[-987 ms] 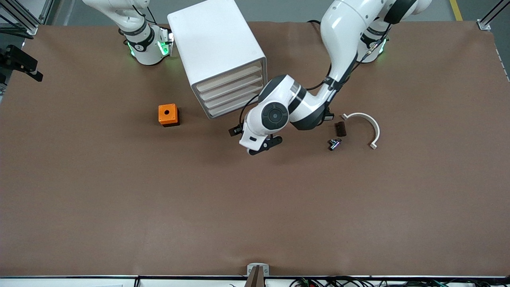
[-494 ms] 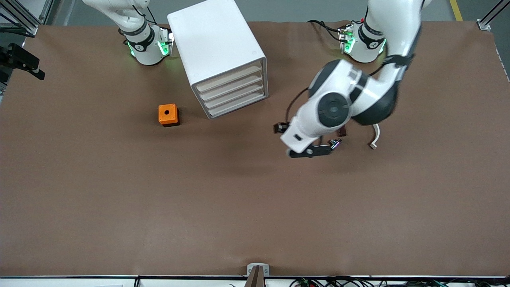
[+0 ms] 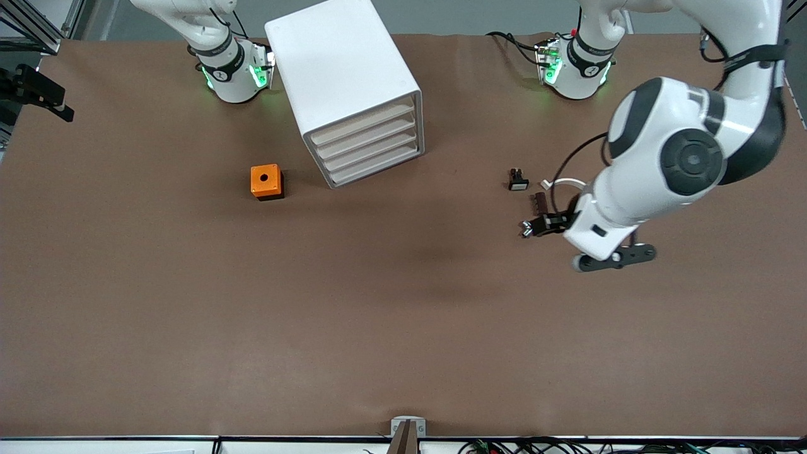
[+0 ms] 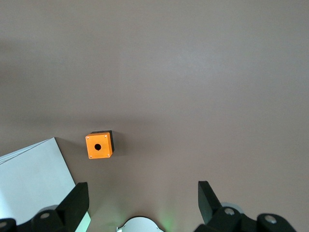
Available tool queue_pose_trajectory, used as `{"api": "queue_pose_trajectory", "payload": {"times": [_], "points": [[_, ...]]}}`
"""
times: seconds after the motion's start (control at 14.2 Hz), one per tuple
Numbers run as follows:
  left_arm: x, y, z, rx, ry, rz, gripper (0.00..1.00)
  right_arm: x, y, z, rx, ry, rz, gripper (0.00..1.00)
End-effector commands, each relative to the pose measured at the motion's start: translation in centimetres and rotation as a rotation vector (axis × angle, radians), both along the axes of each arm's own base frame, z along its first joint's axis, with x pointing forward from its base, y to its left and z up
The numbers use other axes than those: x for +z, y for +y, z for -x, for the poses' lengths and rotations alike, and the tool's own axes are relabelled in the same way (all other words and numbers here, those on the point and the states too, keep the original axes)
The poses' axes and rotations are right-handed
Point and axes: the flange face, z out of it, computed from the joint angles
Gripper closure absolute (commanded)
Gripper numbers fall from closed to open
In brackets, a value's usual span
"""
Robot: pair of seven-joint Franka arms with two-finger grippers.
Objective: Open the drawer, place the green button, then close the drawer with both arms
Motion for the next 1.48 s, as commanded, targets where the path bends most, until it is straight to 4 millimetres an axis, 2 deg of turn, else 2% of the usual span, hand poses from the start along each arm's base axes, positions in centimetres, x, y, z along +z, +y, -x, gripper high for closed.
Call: {"api": "queue_pose_trajectory", "payload": {"times": [0.0,0.28,0.42,0.63,0.85,1.13,1.34,1.41], "points": [[0.8,3.3,1.0,-0.028,-0.004,-0.038,0.00,1.1,0.4,0.1,-0.015,-0.006,-0.009,0.00],[2.3,7.8,2.5,-0.104,-0.011,-0.032,0.00,1.1,0.5,0.1,-0.078,-0.004,-0.007,0.00],[3.1,11.3,2.4,-0.120,-0.022,-0.020,0.00,1.0,0.4,0.1,-0.072,-0.003,-0.007,0.00],[4.3,13.5,3.1,-0.188,-0.040,-0.013,0.00,1.1,0.4,0.1,-0.068,-0.005,-0.007,0.00],[5.6,16.5,3.3,-0.149,-0.064,-0.036,0.00,1.1,0.5,0.1,-0.066,-0.006,-0.007,0.00],[7.5,17.9,3.8,-0.138,-0.099,-0.041,0.00,1.1,0.4,0.1,-0.066,-0.006,-0.005,0.00],[10.6,18.3,4.5,-0.125,-0.151,-0.038,0.00,1.1,0.5,0.1,-0.063,-0.006,-0.005,0.00],[11.0,18.5,4.6,-0.127,-0.157,-0.039,0.00,1.2,0.5,0.1,-0.065,-0.008,-0.005,0.00]]}}
